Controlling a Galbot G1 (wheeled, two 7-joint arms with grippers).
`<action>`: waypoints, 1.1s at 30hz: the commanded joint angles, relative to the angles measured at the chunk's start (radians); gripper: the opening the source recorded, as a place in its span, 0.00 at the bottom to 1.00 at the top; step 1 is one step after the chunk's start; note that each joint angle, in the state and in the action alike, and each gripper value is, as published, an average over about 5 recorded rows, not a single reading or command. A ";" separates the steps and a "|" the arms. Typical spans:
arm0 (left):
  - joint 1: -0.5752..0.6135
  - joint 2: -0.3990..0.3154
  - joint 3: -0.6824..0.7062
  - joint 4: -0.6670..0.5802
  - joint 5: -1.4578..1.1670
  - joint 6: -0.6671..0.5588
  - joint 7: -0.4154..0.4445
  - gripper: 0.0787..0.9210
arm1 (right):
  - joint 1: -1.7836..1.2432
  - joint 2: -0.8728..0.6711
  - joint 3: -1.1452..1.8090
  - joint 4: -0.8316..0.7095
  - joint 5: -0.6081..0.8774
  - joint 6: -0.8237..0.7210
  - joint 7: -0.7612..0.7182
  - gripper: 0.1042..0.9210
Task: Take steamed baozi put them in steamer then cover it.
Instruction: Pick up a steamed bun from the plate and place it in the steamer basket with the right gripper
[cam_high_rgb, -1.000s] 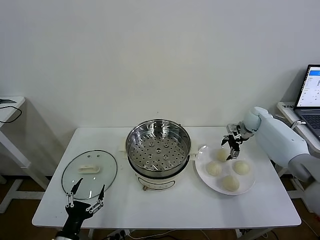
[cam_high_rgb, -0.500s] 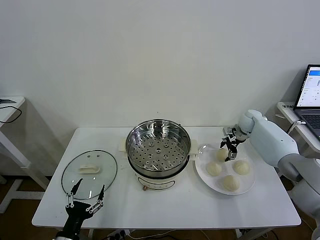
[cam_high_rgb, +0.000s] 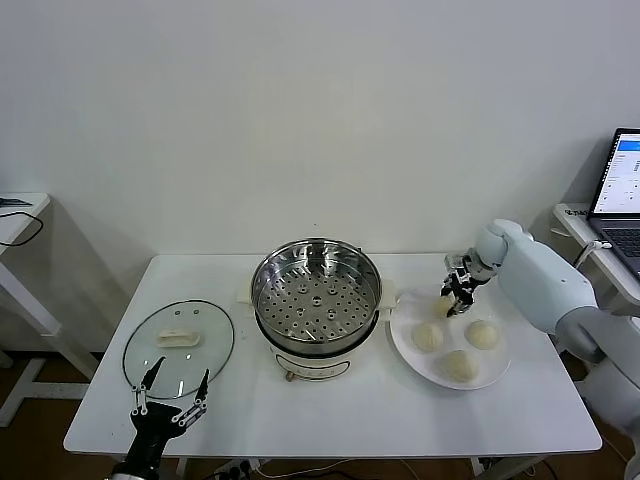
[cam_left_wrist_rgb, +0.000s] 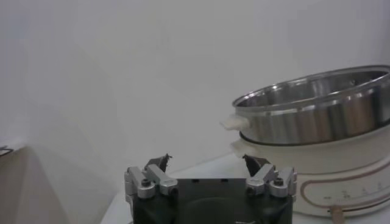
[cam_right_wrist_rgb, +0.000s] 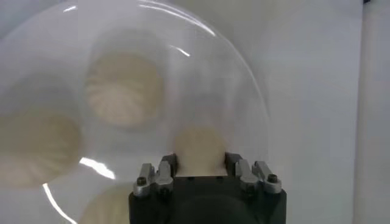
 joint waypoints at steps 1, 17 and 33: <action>-0.003 0.001 0.003 -0.006 0.000 0.005 -0.001 0.88 | 0.230 -0.123 -0.188 0.366 0.124 0.127 -0.016 0.56; 0.006 0.000 0.007 -0.035 0.000 0.008 -0.010 0.88 | 0.513 0.160 -0.389 0.526 -0.041 0.585 0.009 0.62; 0.011 -0.002 0.008 -0.039 0.000 -0.003 -0.015 0.88 | 0.263 0.352 -0.332 0.280 -0.343 0.700 0.125 0.66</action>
